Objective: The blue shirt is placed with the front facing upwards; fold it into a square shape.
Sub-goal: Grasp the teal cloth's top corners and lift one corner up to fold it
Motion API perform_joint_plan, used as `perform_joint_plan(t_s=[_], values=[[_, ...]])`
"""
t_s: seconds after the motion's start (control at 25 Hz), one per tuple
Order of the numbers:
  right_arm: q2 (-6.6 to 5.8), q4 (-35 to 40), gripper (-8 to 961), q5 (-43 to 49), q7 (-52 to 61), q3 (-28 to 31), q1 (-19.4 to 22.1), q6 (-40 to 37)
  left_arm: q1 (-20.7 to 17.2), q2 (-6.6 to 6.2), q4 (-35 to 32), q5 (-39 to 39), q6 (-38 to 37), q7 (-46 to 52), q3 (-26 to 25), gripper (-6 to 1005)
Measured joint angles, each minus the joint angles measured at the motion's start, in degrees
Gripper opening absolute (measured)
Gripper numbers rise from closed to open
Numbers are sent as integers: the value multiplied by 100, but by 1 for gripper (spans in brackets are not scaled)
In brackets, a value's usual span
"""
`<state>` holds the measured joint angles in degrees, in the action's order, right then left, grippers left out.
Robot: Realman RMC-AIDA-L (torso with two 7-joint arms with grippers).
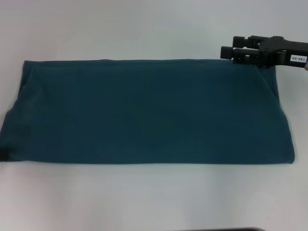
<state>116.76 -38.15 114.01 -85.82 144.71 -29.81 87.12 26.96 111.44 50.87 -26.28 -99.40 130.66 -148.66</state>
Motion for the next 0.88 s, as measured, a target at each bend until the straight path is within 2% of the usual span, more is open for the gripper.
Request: perform_joint_plan(t_s=[0.24, 0.88], values=[[49, 25, 778, 6, -4, -20, -36, -2, -9, -69, 102, -79, -59, -92, -103, 27], [56, 150, 778, 34, -83, -43, -51, -29, -53, 49, 289, -805, -448, -477, -246, 28]])
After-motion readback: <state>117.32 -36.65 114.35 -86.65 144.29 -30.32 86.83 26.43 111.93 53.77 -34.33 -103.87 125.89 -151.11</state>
